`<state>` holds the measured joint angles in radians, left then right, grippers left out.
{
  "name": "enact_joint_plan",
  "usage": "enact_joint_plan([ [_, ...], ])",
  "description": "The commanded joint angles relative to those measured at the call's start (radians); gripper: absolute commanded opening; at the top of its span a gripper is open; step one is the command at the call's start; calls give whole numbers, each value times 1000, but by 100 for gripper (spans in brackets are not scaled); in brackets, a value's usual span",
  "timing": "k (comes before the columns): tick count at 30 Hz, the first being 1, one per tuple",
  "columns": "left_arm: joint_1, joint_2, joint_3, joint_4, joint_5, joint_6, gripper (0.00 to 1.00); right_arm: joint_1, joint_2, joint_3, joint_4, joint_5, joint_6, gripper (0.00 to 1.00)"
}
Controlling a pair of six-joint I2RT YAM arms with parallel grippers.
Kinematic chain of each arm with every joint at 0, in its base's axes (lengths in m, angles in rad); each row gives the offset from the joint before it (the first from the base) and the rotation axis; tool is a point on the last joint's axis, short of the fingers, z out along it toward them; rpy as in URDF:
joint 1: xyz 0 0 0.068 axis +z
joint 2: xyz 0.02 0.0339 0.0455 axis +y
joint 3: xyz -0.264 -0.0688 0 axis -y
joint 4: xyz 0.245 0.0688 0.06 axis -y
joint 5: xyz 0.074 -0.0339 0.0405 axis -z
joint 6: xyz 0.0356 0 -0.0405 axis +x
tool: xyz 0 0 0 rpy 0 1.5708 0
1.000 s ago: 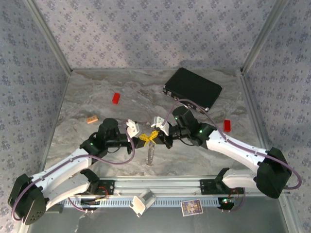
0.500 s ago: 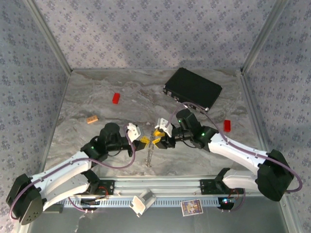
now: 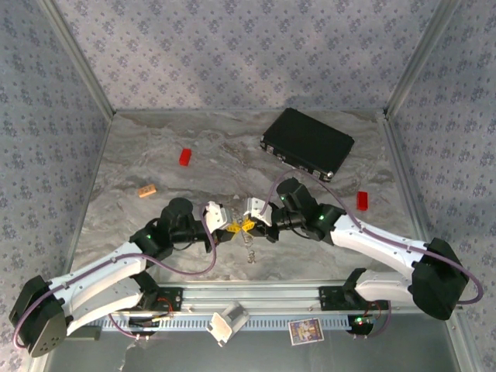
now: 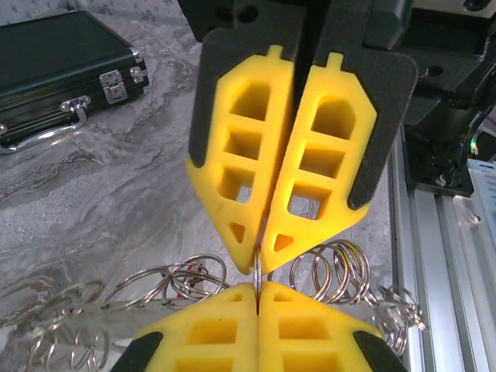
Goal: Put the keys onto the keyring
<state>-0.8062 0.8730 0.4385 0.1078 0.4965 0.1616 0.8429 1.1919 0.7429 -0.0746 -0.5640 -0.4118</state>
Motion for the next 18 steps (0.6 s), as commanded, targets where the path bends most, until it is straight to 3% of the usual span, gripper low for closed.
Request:
enact_joint_plan([
  [1,-9,-2,6,41,17,28,0,2,9,15,-35,-23,-24,1],
  [7,-13,4,12,29,-5,32,0,3,20,35,-55,-53,-26,0],
  [12,-16,51,39,-10,2,30,11,16,20,40,-17,-71,-12,0],
  [18,-21,68,46,10,14,28,12,30,43,53,-14,-68,-7,0],
])
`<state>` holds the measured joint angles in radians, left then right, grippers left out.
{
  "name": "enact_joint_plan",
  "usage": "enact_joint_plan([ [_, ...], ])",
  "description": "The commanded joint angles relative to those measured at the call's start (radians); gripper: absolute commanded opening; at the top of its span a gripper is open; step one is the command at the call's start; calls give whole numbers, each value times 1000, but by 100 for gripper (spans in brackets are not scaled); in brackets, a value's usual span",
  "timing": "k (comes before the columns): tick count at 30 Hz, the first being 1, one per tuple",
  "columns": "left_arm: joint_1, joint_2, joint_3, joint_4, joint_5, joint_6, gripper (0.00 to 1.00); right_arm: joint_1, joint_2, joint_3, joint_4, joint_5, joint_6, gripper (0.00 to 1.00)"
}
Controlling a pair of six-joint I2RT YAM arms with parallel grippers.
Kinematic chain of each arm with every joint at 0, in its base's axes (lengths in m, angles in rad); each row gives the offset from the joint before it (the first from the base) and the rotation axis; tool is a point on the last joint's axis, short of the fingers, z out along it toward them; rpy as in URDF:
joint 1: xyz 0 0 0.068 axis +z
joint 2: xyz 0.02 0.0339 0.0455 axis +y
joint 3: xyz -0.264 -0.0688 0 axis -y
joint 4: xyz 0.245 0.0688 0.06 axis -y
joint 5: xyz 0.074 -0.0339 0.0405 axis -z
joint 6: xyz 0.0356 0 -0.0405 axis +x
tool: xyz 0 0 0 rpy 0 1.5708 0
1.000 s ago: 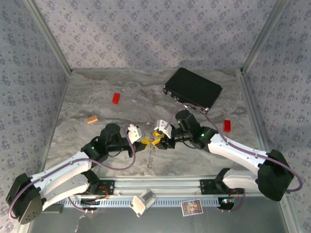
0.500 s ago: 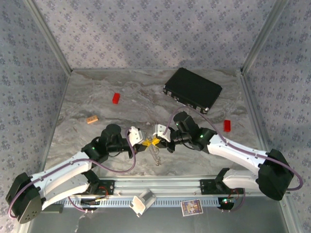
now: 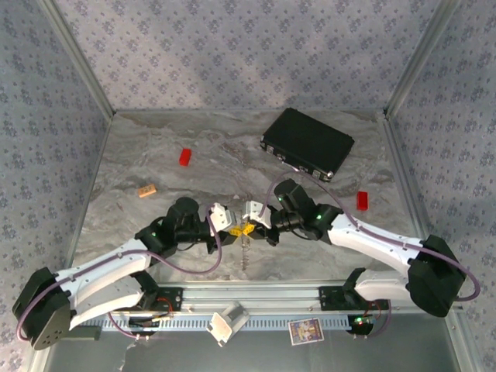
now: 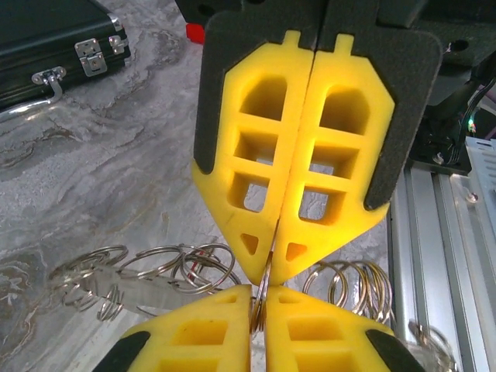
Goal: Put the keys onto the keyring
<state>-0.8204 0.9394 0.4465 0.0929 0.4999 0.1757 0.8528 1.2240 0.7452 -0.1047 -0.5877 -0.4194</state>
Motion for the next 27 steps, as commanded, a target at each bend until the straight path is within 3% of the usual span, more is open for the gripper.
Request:
enact_joint_plan([
  [1,-6,-3,37,26,12,14,12,20,15,51,16,-41,0,0],
  [6,-6,-39,29,21,11,7,0,19,7,44,18,17,9,0],
  [7,-6,-49,28,21,0,-6,0,15,-4,36,22,47,20,4],
  [9,-5,-70,22,29,-49,-60,0,-4,-42,21,26,80,42,25],
  [12,-6,-84,37,7,-223,-247,0,-33,-129,-16,18,104,74,32],
  [14,-6,-68,81,-76,-383,-407,0,-35,-192,-35,4,110,82,33],
  [16,-6,-23,174,-269,-576,-604,0,-13,-228,-41,-12,105,88,33],
  [18,-5,39,291,-476,-653,-746,0,24,-227,-41,-6,102,95,32],
  [22,-5,172,505,-761,-660,-980,0,122,-156,-50,149,125,162,28],
  [27,-5,277,701,-977,-624,-1242,0,224,-32,-101,414,400,212,17],
])
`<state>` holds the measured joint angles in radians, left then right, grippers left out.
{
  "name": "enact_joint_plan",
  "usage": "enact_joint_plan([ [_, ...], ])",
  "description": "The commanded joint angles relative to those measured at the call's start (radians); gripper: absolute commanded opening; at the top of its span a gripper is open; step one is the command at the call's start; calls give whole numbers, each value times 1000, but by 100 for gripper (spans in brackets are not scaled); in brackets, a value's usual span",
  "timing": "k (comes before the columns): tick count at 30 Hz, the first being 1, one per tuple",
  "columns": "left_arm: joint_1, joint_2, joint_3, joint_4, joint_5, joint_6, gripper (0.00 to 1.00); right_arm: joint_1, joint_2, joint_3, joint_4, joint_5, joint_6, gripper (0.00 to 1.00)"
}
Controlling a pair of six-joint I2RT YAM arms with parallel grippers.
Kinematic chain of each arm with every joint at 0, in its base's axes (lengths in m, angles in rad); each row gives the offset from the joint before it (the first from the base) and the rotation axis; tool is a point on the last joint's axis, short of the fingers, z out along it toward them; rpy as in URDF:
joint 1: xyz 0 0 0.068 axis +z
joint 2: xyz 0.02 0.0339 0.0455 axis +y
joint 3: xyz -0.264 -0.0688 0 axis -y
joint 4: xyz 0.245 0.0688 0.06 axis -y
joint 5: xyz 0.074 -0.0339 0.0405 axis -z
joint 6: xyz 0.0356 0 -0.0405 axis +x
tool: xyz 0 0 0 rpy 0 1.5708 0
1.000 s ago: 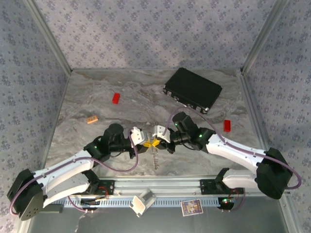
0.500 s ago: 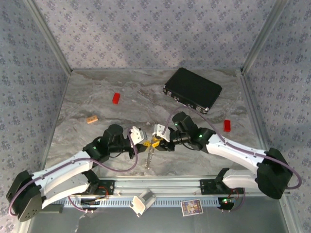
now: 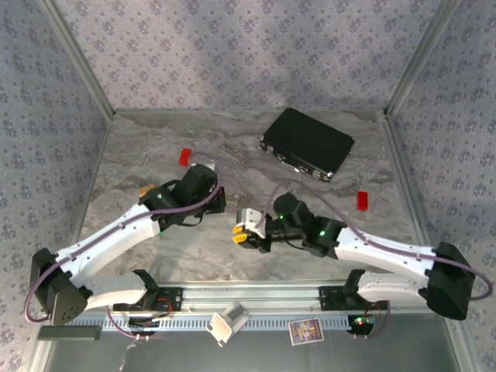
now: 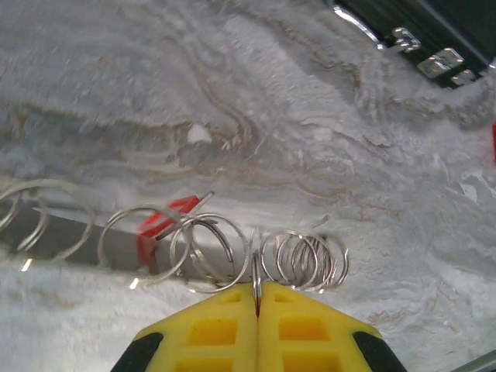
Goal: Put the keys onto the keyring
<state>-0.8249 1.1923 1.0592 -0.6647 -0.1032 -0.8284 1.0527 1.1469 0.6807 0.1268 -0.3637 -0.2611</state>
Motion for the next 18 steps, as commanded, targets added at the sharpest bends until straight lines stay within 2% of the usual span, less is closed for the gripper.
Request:
enact_joint_plan([
  [1,2,40,138,-265,-23,-294,0,26,65,-57,249,216,65,16],
  [3,11,62,203,-322,3,-373,0,25,97,-91,358,271,76,16],
  [9,66,94,211,-309,231,-610,0,10,167,-153,539,343,57,22],
  [15,77,108,205,-301,327,-692,0,-26,155,-217,623,317,11,22],
  [18,78,101,158,-249,398,-786,0,-37,156,-215,617,273,-11,23],
])
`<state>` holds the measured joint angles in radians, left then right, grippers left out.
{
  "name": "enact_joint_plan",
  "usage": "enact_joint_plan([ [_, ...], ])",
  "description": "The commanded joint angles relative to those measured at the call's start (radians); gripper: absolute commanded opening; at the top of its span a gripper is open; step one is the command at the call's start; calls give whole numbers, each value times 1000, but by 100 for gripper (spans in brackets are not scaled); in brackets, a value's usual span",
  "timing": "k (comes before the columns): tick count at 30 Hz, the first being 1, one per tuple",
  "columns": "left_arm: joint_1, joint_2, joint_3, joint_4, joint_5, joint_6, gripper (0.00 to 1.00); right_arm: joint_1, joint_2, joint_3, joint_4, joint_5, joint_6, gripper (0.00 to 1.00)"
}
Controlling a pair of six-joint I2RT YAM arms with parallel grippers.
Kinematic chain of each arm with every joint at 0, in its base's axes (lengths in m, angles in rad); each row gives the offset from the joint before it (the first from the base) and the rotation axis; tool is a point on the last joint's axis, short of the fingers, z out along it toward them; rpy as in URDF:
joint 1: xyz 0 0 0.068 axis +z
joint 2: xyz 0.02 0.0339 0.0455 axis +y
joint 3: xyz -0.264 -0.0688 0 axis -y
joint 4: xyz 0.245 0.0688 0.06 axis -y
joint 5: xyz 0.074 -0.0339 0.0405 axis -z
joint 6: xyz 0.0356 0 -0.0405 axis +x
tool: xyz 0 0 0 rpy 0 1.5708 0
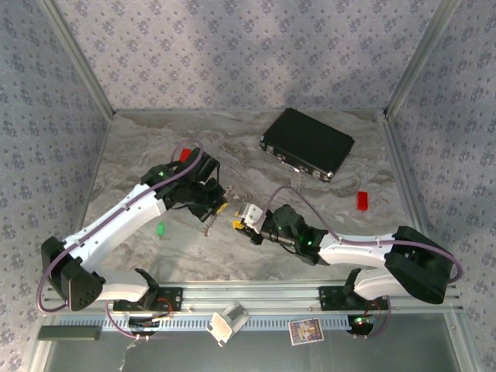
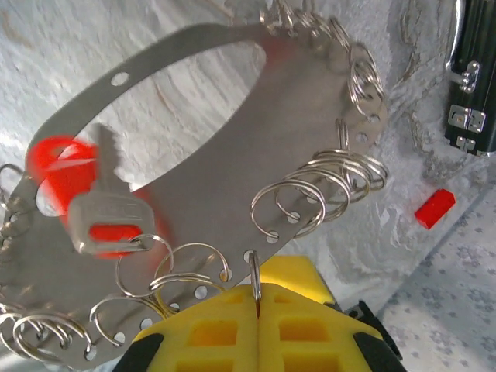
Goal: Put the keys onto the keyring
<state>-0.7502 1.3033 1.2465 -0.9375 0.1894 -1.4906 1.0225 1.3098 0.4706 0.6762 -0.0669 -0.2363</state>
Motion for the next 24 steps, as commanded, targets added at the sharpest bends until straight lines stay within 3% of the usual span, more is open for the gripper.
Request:
enact_joint_plan([
  [1,3,-13,-51,43,132,-146,0,-8,-2,-6,71,-33,-40,23],
  [15,12,-97,-161,109,166,-288,0,-10,4,-31,112,-101,-102,30],
  [24,12,-111,-179,118,174,-310,0,9,31,-11,134,-97,-110,30],
])
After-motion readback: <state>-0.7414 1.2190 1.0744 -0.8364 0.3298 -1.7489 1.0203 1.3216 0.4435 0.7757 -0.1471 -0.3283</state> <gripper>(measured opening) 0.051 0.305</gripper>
